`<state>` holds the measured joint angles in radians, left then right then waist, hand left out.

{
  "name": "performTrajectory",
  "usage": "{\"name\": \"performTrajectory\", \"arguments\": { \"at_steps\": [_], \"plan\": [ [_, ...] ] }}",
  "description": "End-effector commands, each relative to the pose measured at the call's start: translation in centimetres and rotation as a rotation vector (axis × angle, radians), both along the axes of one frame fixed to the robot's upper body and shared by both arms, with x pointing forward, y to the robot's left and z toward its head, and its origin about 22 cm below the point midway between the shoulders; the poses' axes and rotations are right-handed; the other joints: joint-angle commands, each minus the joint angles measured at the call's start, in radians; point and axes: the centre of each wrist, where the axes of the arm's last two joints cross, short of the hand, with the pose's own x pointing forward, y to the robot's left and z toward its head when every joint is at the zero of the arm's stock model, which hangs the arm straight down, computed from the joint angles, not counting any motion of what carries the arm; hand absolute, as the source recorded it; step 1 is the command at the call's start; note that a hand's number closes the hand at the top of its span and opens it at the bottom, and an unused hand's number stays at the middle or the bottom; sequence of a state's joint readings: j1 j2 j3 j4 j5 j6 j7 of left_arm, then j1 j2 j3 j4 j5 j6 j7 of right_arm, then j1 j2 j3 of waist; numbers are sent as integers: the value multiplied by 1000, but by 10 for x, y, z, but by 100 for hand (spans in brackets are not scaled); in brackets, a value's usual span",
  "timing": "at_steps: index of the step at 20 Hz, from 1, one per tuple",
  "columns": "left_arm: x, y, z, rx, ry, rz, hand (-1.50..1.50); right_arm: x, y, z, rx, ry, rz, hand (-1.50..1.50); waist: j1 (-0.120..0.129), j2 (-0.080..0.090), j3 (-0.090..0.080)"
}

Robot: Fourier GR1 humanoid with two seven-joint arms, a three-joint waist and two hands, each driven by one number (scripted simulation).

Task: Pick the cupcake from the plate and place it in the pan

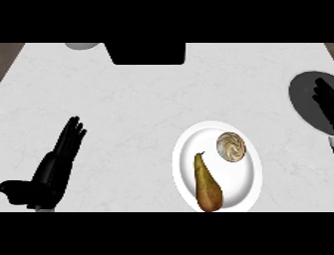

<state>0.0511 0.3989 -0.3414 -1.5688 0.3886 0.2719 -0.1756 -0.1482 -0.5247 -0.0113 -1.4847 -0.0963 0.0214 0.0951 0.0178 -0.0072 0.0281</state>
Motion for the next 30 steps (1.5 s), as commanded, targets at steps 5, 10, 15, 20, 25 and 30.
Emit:
{"name": "performTrajectory", "arguments": {
  "at_steps": [5,10,15,20,25,30],
  "plan": [
    [21,-24,28,33,-158,-123,0,29,111,26,366,-164,826,150,83,19,-16],
    [35,-39,31,7,-170,-130,0,59,29,22,355,-219,888,-150,25,28,-23],
    [30,-45,23,10,-143,-138,0,75,-5,47,188,-268,1033,-150,31,25,-24],
    [43,-65,28,4,-145,-149,0,89,8,64,21,-278,1121,-150,25,24,-25],
    [41,-50,19,12,-149,-116,0,94,46,61,-181,-235,1225,-150,18,18,-27],
    [47,-54,33,5,-151,-134,0,92,87,48,-460,-165,1306,-150,21,15,-27]
  ]
}}
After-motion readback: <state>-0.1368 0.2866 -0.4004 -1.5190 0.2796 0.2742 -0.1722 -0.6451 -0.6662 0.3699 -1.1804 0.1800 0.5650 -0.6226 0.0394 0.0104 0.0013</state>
